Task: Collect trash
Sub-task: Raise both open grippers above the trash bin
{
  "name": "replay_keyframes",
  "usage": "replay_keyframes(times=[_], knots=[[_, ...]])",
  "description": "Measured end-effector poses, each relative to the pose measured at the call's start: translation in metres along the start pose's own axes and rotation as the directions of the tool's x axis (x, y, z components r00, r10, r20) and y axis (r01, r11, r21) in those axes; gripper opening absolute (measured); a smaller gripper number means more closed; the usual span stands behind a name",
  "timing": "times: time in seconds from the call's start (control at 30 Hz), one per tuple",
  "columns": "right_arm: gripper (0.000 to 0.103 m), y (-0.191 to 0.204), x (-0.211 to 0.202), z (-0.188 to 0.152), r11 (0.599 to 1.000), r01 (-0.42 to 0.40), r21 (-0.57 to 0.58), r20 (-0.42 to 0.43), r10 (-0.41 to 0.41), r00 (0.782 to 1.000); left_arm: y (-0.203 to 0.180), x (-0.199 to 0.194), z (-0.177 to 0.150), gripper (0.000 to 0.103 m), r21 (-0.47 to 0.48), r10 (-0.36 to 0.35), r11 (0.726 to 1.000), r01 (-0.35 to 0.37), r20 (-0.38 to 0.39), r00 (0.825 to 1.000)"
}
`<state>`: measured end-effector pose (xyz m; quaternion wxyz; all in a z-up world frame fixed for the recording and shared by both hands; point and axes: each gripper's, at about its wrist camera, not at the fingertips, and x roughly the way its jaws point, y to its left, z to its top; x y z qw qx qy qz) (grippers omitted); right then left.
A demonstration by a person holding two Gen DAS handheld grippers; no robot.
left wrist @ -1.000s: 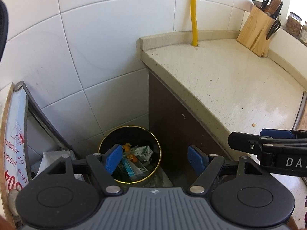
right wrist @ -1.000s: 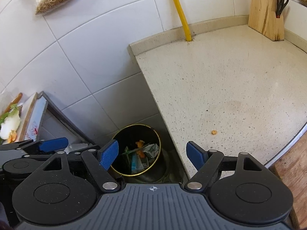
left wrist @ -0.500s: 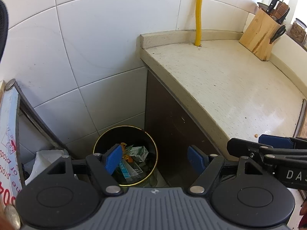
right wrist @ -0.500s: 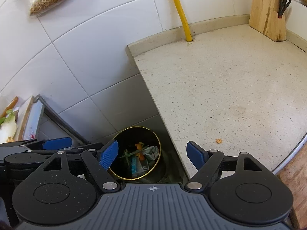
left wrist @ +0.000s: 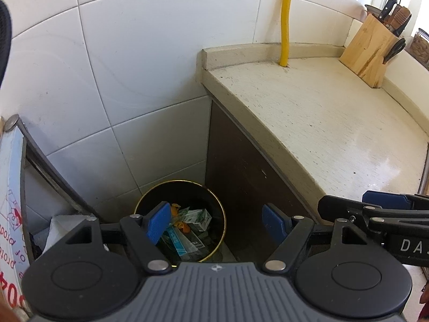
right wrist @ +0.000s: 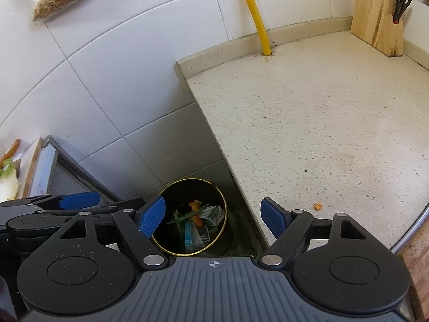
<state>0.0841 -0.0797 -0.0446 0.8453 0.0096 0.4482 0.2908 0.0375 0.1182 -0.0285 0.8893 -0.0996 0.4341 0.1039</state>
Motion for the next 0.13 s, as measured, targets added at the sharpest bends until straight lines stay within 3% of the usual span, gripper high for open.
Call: replay_keyframes(times=[0.13], knots=[[0.084, 0.0006, 0.0016, 0.0016, 1.000, -0.002, 0.000, 0.000, 0.002, 1.000, 0.0023, 0.0006, 0.0021, 0.072, 0.008, 0.008, 1.000, -0.008, 0.011, 1.000]])
